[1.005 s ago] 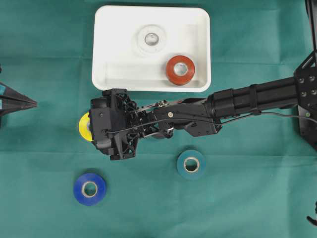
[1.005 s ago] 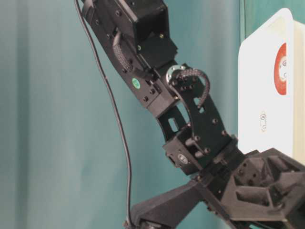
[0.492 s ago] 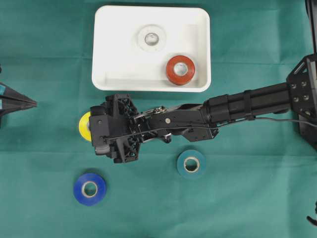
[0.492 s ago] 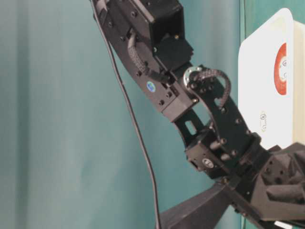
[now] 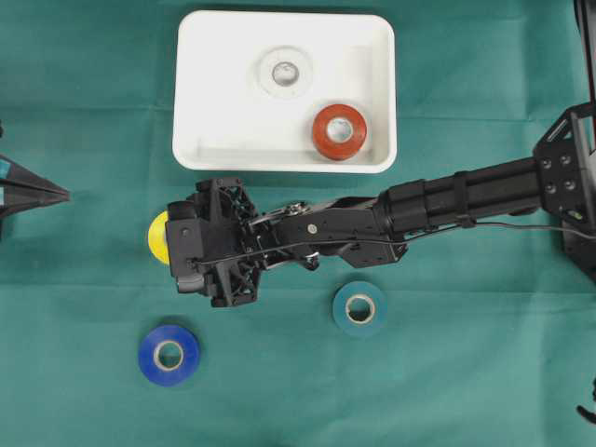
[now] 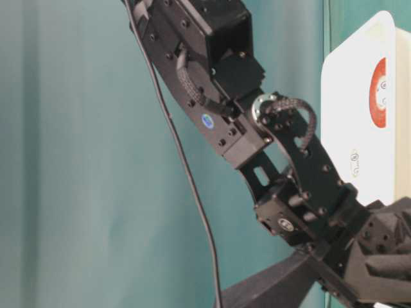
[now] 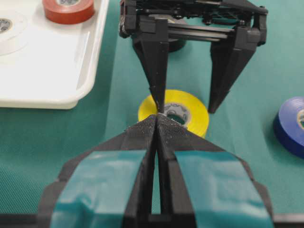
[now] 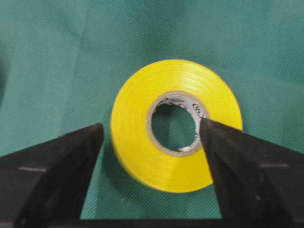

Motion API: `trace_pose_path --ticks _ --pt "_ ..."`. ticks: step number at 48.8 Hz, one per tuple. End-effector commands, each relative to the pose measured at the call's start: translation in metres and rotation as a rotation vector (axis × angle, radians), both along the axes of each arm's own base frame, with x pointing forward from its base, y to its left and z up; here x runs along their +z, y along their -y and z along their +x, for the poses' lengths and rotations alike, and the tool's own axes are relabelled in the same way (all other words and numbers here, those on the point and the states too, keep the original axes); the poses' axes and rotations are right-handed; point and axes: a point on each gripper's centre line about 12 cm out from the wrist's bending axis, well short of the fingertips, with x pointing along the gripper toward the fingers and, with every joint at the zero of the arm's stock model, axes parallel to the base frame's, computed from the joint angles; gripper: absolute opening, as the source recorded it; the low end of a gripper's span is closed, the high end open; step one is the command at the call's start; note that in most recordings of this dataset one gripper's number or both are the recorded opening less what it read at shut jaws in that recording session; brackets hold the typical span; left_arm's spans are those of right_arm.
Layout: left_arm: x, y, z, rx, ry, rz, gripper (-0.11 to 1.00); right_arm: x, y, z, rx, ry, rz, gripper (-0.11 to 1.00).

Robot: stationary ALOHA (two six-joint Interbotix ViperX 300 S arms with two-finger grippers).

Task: Put the tape into the white case with the right arm.
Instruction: 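Lower the right gripper into the yellow roll's core and close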

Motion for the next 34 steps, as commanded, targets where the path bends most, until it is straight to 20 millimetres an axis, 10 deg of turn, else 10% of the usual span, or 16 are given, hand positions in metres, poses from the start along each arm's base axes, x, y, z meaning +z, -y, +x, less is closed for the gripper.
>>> trace_pose_path --ticks 1,8,34 --pt "0.0047 -0.0002 0.0014 0.002 0.014 0.0 0.0 0.0157 -0.0033 0.006 0.005 0.041 0.006 0.36" --pt "0.0047 -0.0002 0.0014 0.002 0.014 0.0 0.0 0.0122 -0.0034 0.0069 0.005 0.036 0.006 0.1" --pt "0.0047 -0.0002 0.0014 0.002 0.014 0.0 0.0 0.0166 -0.0035 0.0099 0.003 0.046 0.007 0.03"
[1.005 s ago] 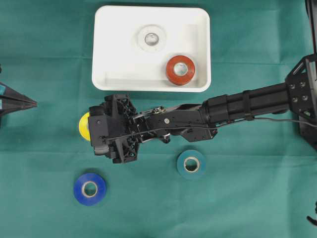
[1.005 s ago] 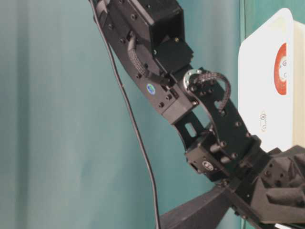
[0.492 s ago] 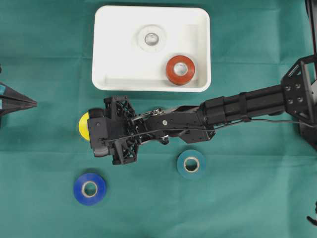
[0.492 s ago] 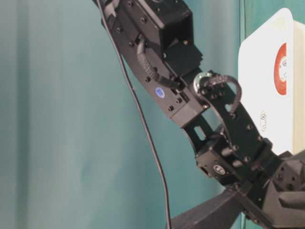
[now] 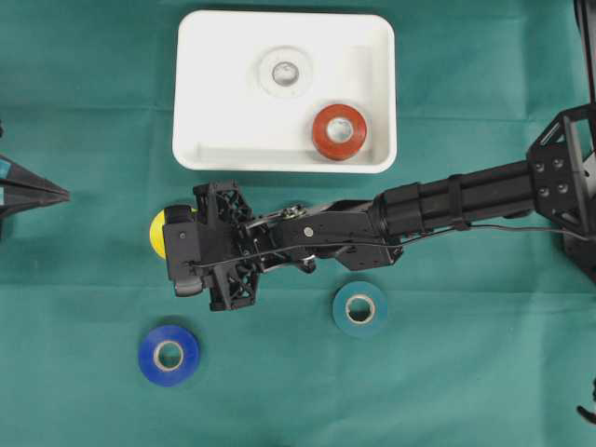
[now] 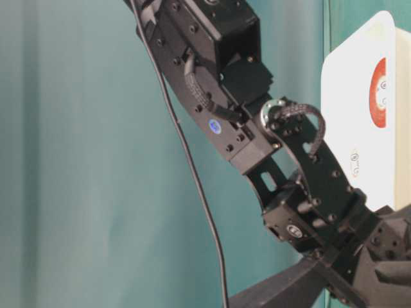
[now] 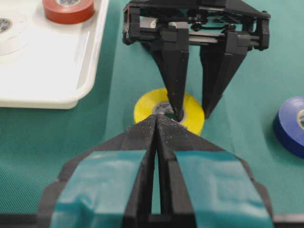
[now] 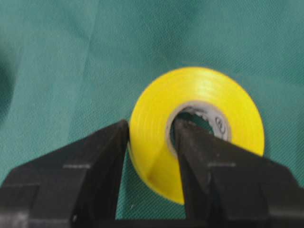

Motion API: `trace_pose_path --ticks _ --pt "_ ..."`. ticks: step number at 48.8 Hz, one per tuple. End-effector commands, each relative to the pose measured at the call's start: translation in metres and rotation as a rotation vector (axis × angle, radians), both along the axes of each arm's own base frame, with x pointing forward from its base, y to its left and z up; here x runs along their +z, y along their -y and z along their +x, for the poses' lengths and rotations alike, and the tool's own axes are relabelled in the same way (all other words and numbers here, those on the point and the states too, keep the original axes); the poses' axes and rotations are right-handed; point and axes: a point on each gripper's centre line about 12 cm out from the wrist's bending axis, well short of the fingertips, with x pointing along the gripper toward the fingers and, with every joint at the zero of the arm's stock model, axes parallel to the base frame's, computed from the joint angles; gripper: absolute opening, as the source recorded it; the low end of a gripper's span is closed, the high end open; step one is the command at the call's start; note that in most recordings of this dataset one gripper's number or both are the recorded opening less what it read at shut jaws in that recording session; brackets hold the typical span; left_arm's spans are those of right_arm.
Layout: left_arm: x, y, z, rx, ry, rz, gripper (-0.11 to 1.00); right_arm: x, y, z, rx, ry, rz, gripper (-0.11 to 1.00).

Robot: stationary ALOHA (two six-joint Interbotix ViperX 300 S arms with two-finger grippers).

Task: Put the tape into the white case with the right arm.
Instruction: 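Lower the right gripper into the yellow roll's core and close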

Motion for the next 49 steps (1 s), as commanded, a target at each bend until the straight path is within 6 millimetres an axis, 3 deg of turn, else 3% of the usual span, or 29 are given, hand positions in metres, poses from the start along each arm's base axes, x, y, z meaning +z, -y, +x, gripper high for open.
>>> trace_pose_path --ticks 1,8,29,49 --pt "0.005 0.0 0.001 0.002 0.014 0.0 0.0 0.02 -0.002 0.007 0.002 0.048 0.007 0.03" --pt "0.005 0.0 0.001 0.002 0.014 0.0 0.0 0.026 -0.002 0.006 0.002 0.055 0.006 0.02" --pt "0.005 0.0 0.001 0.002 0.014 0.0 0.0 0.087 0.001 0.0 -0.012 0.129 -0.005 0.02" --pt "0.005 0.0 0.001 0.002 0.014 0.0 0.0 0.091 0.002 0.0 -0.012 0.138 -0.005 0.02"
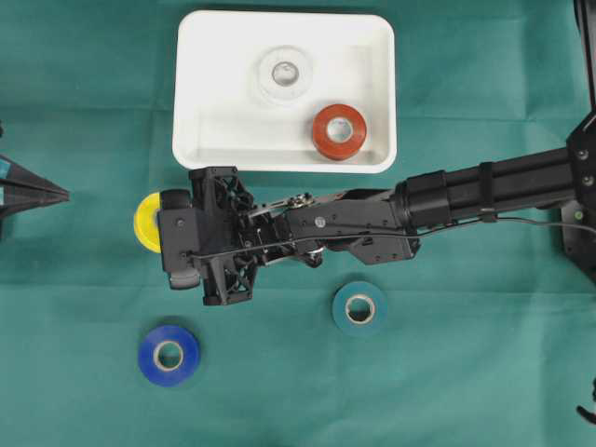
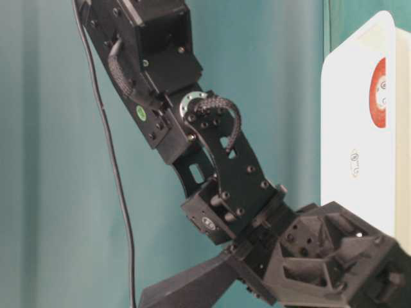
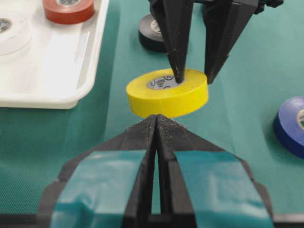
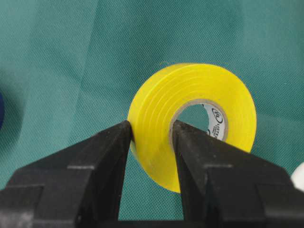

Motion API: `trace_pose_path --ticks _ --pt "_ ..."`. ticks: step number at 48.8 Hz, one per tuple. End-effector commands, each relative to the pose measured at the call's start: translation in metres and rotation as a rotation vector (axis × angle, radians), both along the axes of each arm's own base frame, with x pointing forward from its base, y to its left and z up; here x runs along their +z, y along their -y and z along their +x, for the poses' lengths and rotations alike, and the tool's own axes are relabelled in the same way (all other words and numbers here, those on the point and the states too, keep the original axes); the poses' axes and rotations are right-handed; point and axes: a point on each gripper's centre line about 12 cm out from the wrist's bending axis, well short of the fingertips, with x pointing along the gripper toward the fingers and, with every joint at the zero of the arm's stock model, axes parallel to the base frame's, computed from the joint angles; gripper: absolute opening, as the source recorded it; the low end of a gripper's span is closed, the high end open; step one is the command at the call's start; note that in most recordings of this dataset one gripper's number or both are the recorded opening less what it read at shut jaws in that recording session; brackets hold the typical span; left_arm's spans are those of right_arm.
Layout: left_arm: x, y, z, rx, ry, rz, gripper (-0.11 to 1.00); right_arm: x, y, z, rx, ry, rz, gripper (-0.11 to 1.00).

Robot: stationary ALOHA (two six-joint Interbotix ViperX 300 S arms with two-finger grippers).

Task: Put the tape into the white case with the right arm.
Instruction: 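Lower the right gripper into the yellow roll's core and close, then lift the yellow roll with the right gripper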

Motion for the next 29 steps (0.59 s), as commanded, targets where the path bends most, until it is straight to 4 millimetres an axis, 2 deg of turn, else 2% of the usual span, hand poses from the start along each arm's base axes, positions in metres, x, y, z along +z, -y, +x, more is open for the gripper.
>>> trace_pose_path --ticks 1,10,29 --pt "0.005 0.0 0.001 0.002 0.014 0.0 0.0 0.038 0.0 0.003 0.003 0.079 0.006 0.02" --pt "0.005 0.0 0.001 0.002 0.015 0.0 0.0 0.04 0.002 0.004 0.002 0.087 0.001 0.02" --pt "0.005 0.0 0.001 0.002 0.015 0.0 0.0 0.054 0.037 0.013 -0.035 0.124 -0.054 0.02"
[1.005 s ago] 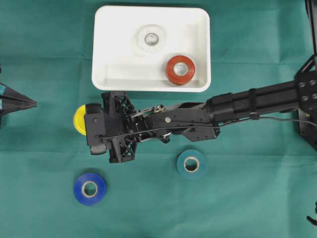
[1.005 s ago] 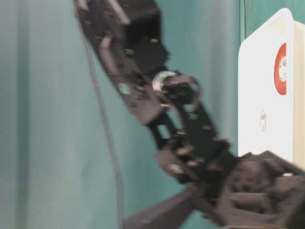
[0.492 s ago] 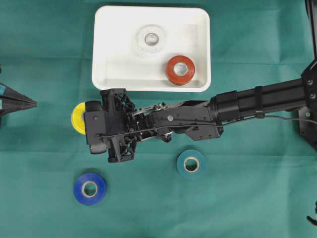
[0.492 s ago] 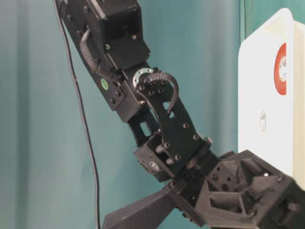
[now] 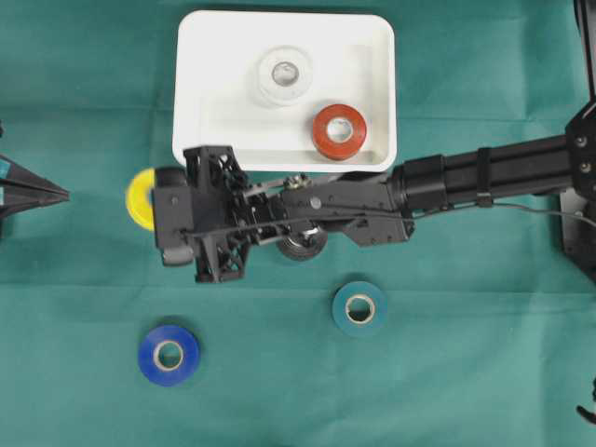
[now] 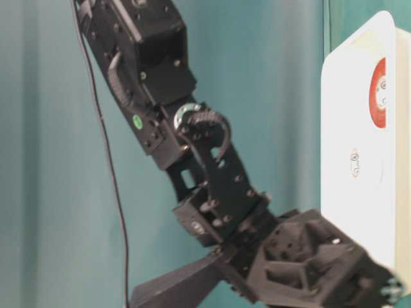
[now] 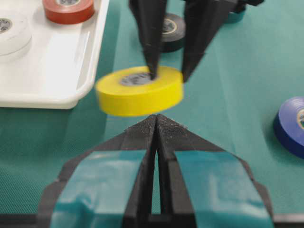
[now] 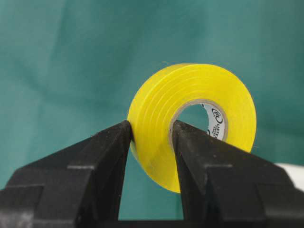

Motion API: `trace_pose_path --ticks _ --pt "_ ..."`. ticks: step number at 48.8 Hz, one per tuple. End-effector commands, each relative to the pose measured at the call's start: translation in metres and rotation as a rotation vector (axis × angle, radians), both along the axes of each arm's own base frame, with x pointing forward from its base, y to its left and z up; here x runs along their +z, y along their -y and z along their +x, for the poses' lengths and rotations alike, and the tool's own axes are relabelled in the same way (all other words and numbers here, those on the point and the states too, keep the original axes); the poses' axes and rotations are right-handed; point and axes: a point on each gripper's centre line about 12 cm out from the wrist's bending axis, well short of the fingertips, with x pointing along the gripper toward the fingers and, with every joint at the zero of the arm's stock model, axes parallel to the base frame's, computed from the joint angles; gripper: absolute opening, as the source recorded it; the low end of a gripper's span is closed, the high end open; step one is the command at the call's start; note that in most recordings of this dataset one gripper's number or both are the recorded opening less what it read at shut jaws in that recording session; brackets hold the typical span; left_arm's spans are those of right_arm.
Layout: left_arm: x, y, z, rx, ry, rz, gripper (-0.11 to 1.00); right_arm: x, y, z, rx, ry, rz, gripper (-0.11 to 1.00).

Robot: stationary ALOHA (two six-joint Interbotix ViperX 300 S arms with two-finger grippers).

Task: Put the tape into the white case with the right arm.
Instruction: 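Lift the yellow roll with the right gripper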

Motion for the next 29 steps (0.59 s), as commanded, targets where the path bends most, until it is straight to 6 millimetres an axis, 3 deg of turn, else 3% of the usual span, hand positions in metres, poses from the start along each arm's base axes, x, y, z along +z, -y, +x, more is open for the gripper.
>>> trace_pose_path --ticks 1,29 --pt "0.005 0.0 0.001 0.0 0.014 0.0 0.0 0.043 0.01 0.005 -0.006 0.091 -0.021 0.02" --pt "0.005 0.0 0.001 0.0 0.014 0.0 0.0 0.044 0.122 -0.006 -0.198 0.093 -0.049 0.02"
